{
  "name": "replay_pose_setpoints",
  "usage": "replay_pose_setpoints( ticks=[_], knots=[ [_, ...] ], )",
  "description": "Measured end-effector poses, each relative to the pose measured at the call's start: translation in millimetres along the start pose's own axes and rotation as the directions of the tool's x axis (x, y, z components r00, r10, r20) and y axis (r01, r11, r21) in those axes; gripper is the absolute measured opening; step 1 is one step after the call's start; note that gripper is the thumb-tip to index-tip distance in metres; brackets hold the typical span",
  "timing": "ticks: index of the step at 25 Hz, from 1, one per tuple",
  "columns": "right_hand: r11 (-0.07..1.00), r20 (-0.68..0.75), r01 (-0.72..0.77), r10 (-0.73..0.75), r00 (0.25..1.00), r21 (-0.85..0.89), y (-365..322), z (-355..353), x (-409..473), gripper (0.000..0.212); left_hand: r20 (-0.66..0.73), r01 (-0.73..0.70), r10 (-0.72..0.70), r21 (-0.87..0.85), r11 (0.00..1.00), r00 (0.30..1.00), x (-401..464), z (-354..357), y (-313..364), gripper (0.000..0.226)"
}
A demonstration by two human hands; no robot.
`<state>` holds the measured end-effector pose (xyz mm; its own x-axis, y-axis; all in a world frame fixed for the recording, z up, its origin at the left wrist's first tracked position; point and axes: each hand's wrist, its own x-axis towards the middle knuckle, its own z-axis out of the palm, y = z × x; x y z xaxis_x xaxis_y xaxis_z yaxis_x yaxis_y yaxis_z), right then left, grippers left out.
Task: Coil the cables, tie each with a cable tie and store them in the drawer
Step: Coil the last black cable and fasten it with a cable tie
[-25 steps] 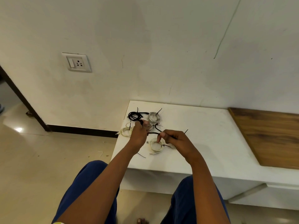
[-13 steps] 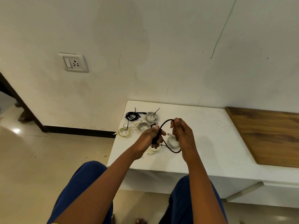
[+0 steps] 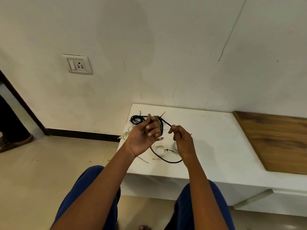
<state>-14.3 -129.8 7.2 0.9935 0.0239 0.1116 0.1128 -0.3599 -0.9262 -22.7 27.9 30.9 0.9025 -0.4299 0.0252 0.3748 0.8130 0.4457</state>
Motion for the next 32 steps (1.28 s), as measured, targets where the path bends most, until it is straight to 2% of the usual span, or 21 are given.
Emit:
replay_pose_setpoints(
  ticks=[4,6,8,10,15,20,22,25,28,30,32],
  knots=[
    [0.999,0.07,-0.009,0.012,0.997,-0.046,7,4,0,0.032,-0.12,-0.275,0.262,-0.103,0.956,0.958,1,-3,16,0.04],
    [0.996,0.097,-0.017,0.026,0.995,-0.089,9,6,1,0.029,-0.178,-0.351,0.332,-0.092,0.932,0.926,0,-5,19,0.044],
    [0.995,0.105,-0.031,0.041,0.994,-0.097,12,8,1,0.024,-0.212,-0.385,0.367,-0.048,0.922,0.906,1,-5,20,0.037],
    [0.995,0.12,-0.056,0.066,0.991,-0.082,13,10,1,0.021,-0.255,-0.407,0.404,0.041,0.912,0.879,4,-5,19,0.031],
    [0.996,0.241,-0.045,0.063,0.969,-0.077,13,15,-3,0.018,-0.326,-0.458,0.517,0.243,0.855,0.792,9,-11,18,0.036],
    [0.996,0.246,-0.011,0.033,0.969,-0.092,13,19,-3,0.022,-0.32,-0.311,0.583,0.608,0.731,0.747,14,-19,2,0.028],
    [0.994,0.217,-0.008,0.031,0.976,-0.105,15,17,-3,0.022,-0.312,-0.286,0.586,0.645,0.708,0.748,15,-20,-2,0.03],
    [0.986,0.247,-0.017,0.058,0.967,-0.166,16,14,-2,0.023,-0.331,-0.279,0.519,0.559,0.781,0.789,14,-19,-2,0.034],
    [0.953,0.29,-0.02,0.111,0.95,-0.301,19,15,-2,0.024,-0.352,-0.257,0.339,0.259,0.931,0.873,10,-14,2,0.033],
    [0.939,0.309,-0.042,0.155,0.938,-0.342,23,15,-3,0.026,-0.333,-0.326,0.316,0.027,0.945,0.888,8,-14,12,0.03],
    [0.94,0.317,-0.061,0.174,0.933,-0.335,23,14,-3,0.027,-0.34,-0.411,0.353,-0.115,0.904,0.872,4,-15,23,0.023]
  ],
)
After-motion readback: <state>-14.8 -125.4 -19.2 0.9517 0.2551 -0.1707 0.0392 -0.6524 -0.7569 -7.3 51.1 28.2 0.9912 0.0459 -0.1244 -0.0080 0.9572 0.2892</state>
